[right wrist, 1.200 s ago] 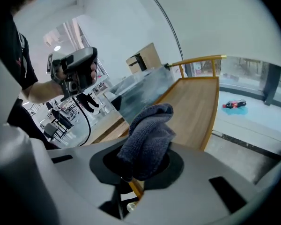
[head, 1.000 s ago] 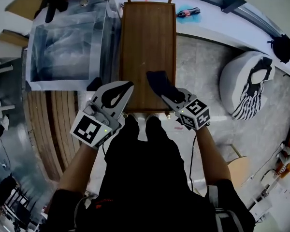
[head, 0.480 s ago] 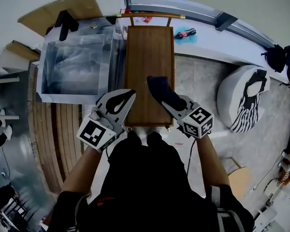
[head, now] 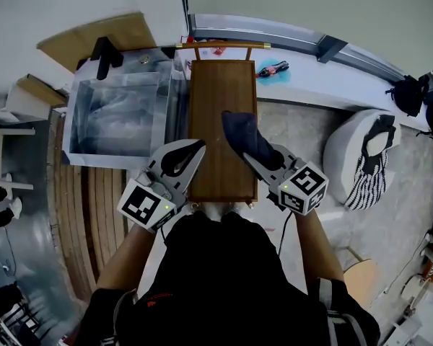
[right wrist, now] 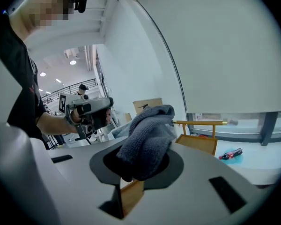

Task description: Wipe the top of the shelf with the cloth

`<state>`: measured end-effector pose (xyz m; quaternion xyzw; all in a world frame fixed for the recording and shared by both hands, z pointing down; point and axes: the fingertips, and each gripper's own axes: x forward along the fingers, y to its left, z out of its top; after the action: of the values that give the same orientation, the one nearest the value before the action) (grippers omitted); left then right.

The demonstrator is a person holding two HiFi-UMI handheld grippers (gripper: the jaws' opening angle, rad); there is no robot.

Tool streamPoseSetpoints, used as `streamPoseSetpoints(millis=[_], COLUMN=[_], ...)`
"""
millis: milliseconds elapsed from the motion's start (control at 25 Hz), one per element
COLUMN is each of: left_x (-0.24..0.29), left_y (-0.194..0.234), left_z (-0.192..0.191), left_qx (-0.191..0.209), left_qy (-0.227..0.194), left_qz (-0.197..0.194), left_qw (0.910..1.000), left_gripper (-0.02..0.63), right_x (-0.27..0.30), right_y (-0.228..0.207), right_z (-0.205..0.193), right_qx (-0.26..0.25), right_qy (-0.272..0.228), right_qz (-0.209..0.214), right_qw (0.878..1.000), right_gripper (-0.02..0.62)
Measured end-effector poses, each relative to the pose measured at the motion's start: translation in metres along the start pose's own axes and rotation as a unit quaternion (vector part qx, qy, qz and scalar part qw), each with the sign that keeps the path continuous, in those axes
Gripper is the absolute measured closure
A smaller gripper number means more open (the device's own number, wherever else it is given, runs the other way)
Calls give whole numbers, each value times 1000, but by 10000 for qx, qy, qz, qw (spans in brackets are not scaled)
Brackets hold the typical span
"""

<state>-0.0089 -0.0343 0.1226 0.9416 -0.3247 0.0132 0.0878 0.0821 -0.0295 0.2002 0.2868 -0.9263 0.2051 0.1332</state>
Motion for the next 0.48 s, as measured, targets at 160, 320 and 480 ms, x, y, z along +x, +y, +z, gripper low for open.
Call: streamPoseSetpoints(millis=[160, 320, 480], left_x=[3, 2, 1], left_y=[-2, 2, 2], left_z=[12, 23, 33], left_qx=[-6, 27, 56], left_qy=[-86, -177, -262], left_qz=[59, 165, 252], left_qw=[9999, 9997, 9993], left_gripper=[586, 586, 586], right_x=[-10, -16, -23], right_y=[1, 6, 11], right_z=[29, 52, 72], right_qx=[-6, -8, -45], right_qy=[-395, -708, -936], right_qz=[-43, 17, 122], right_qw=[9992, 9975, 9955], right_gripper=[535, 535, 535])
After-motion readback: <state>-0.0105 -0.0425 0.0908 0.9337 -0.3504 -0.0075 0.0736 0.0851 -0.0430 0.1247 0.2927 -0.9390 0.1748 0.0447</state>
